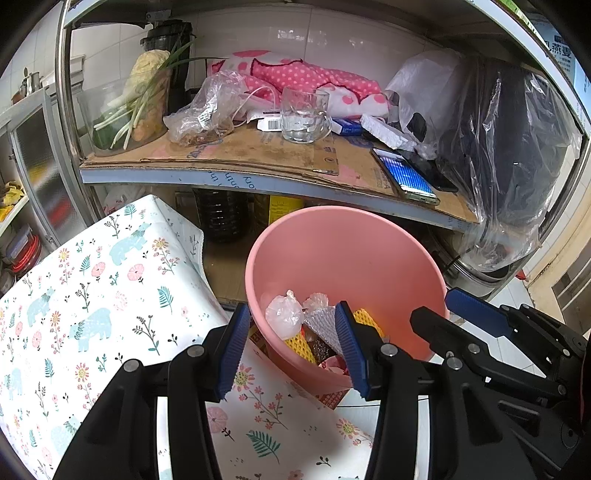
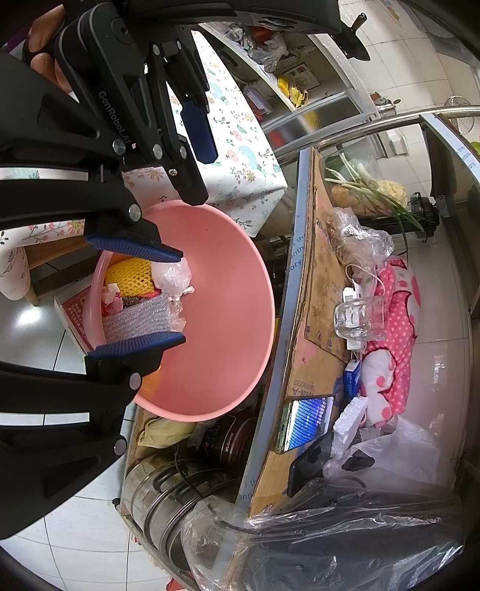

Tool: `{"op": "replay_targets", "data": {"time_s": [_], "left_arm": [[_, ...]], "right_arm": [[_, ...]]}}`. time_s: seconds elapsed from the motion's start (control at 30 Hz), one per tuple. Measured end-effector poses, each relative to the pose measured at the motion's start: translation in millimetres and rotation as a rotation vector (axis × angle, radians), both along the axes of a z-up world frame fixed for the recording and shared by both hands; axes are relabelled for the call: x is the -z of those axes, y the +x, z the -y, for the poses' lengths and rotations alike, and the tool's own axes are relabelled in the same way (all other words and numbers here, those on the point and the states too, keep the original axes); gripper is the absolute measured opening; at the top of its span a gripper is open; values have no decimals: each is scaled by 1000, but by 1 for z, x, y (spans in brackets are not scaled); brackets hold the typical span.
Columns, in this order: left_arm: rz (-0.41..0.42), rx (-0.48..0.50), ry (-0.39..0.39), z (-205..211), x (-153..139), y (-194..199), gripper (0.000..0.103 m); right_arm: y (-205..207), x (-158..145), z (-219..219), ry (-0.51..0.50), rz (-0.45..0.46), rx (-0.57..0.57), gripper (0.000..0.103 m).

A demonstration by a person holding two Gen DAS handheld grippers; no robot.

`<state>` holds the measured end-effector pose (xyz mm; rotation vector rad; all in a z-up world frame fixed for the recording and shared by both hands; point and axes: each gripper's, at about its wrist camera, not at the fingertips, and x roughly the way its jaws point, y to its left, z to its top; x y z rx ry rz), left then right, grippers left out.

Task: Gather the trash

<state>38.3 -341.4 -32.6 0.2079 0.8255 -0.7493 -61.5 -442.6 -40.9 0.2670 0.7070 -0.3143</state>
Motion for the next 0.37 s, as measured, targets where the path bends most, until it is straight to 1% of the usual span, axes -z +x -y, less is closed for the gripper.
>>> {"op": "replay_targets", "data": {"time_s": [0.37], "left_arm": [[-11, 3, 1, -1, 1, 1, 47]], "right_arm": [[0, 1, 0, 0, -1, 0, 40]]}}
